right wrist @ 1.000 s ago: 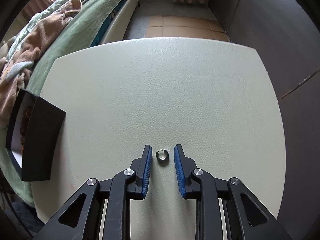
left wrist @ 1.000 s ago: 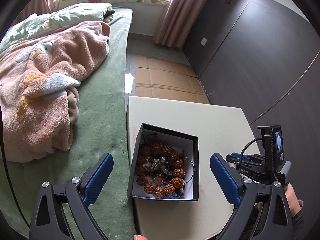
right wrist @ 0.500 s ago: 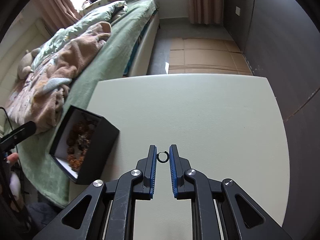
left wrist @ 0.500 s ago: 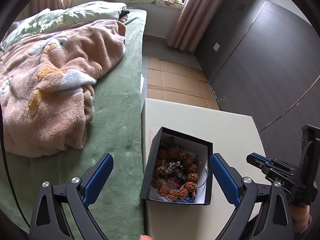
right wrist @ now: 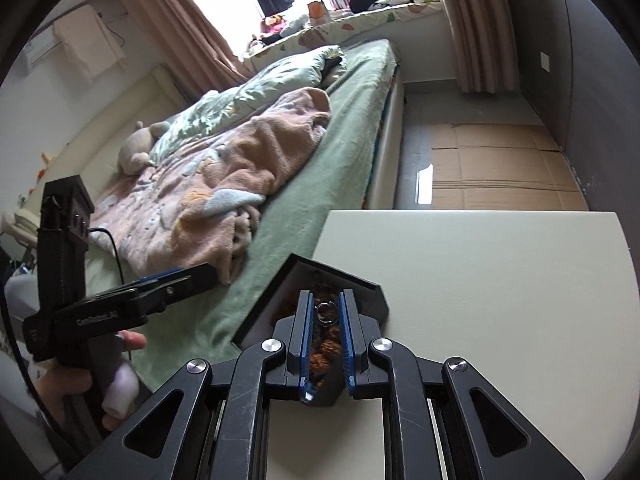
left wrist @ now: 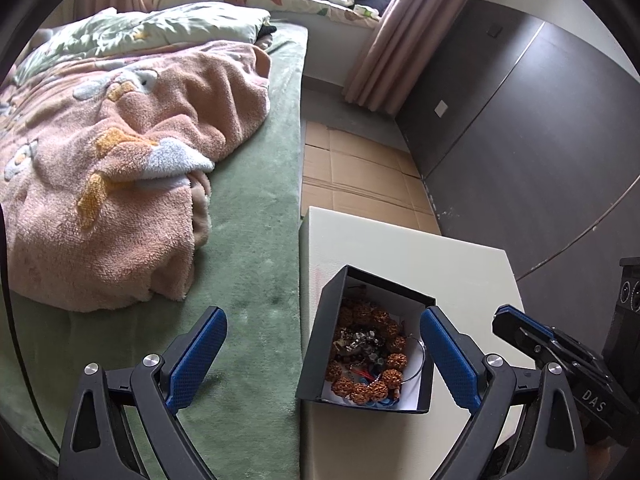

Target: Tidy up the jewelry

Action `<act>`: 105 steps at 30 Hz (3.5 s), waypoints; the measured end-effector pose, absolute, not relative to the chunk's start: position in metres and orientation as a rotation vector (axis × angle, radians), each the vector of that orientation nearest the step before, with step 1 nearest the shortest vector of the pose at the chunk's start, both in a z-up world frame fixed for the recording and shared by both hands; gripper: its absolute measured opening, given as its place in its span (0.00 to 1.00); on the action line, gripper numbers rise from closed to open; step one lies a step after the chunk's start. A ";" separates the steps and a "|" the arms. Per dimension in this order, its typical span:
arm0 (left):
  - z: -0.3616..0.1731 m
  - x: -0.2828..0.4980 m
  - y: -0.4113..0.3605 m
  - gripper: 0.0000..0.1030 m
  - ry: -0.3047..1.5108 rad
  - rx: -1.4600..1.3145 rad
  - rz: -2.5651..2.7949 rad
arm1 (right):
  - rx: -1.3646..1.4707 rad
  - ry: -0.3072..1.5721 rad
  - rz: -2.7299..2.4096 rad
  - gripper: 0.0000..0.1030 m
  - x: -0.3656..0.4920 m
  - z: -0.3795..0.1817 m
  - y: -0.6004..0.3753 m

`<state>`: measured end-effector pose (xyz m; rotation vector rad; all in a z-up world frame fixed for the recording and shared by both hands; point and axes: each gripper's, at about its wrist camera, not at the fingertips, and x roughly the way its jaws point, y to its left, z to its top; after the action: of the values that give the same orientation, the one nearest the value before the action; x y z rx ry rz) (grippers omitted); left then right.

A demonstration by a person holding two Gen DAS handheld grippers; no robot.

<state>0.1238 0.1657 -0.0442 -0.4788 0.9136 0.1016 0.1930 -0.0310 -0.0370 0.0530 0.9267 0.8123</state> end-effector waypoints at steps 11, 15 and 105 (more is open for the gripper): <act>-0.030 0.117 0.161 0.94 0.893 -0.478 0.091 | 0.050 0.961 0.840 0.72 0.186 -0.029 -0.014; -0.023 0.111 0.156 0.94 0.884 -0.475 0.088 | 0.030 0.939 0.806 0.75 0.177 -0.016 -0.034; 0.030 -0.002 0.015 0.95 0.586 -0.105 0.005 | 0.025 0.831 0.412 1.00 0.060 -0.003 -0.222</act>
<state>-0.0018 0.0148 0.0305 -0.1054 0.5865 0.0054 0.0599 -0.2221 -0.0025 0.0251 0.8311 0.4116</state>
